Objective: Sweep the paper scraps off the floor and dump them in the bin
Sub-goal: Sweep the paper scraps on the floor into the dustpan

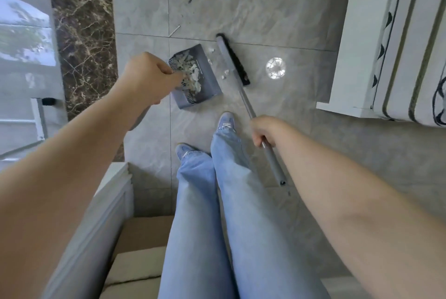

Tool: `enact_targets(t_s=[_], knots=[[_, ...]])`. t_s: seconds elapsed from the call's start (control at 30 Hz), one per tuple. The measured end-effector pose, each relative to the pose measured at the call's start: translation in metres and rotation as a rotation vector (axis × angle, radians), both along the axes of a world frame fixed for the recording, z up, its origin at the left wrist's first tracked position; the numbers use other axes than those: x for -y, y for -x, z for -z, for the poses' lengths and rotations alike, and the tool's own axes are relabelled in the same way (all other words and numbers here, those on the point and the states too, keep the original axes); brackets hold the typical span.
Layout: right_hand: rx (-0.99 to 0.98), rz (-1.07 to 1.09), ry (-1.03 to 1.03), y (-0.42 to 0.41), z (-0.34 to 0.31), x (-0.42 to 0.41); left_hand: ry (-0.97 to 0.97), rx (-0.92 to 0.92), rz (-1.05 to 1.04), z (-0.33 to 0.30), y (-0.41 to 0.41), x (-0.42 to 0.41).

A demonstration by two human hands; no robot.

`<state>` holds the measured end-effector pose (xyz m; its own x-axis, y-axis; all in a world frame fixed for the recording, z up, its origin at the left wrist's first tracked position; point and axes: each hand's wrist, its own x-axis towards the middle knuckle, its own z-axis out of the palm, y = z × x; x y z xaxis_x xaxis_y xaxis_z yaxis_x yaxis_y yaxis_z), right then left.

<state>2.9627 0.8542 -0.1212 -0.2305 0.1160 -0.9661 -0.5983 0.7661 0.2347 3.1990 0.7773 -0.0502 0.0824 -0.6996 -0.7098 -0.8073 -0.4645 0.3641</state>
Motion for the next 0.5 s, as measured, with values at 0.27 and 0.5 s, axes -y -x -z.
enact_targets(t_s=[0.27, 0.5], knots=[[0.001, 0.155, 0.234, 0.021, 0.007, -0.035, -0.033, 0.036, -0.014, -0.010, 0.010, 0.013], [0.050, 0.121, 0.023, 0.016, 0.013, 0.005, -0.034, 0.087, 0.023, -0.007, 0.006, 0.011]])
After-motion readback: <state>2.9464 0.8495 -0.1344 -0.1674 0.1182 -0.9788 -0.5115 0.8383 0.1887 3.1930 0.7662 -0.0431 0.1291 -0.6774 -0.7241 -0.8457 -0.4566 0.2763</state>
